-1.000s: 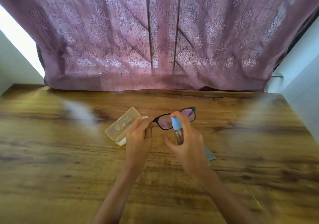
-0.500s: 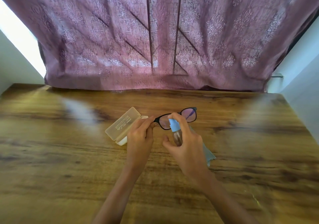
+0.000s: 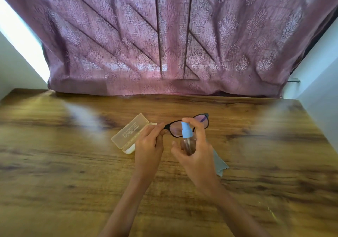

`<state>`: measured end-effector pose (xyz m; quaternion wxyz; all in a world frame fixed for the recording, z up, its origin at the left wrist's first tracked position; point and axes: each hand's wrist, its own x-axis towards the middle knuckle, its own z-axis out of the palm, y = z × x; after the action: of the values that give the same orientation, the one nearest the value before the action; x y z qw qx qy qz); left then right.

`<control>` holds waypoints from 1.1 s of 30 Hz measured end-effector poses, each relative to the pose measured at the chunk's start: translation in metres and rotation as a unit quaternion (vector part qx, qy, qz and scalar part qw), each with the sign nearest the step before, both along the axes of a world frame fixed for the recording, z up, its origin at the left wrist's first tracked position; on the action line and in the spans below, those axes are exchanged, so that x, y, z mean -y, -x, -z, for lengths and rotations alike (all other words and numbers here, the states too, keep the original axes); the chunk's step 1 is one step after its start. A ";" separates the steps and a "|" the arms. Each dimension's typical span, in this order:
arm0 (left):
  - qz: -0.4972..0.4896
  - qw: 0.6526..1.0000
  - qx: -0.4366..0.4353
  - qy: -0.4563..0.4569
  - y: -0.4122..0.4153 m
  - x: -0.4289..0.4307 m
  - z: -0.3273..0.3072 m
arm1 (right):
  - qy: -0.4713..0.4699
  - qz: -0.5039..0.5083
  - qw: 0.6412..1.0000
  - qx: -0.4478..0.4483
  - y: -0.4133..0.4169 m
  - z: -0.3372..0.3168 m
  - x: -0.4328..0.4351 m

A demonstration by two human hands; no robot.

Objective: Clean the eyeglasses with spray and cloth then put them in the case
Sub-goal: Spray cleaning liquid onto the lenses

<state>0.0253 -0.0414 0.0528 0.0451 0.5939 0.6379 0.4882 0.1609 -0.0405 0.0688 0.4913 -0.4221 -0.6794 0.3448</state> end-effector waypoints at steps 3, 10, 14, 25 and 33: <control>-0.009 1.000 -0.004 -0.009 0.000 0.000 -0.003 | -0.008 -0.015 1.000 -0.021 0.000 0.002 0.000; -0.028 0.998 -0.013 -0.055 0.001 -0.017 -0.016 | -0.088 0.047 0.995 -0.005 0.001 0.001 -0.002; -0.026 0.997 -0.007 -0.076 0.000 -0.027 -0.023 | -0.096 0.044 0.994 -0.004 0.000 -0.013 -0.011; -0.025 0.991 -0.014 -0.133 0.000 -0.041 -0.037 | -0.132 0.056 0.990 0.015 0.001 -0.024 -0.029; -0.021 0.989 0.005 -0.148 -0.001 -0.042 -0.039 | -0.161 0.073 0.981 0.084 0.002 -0.039 -0.026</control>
<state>0.0261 0.0004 0.0917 -0.0502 0.5783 0.5705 0.5810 0.1590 -0.0141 0.1077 0.5178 -0.4132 -0.7323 0.1579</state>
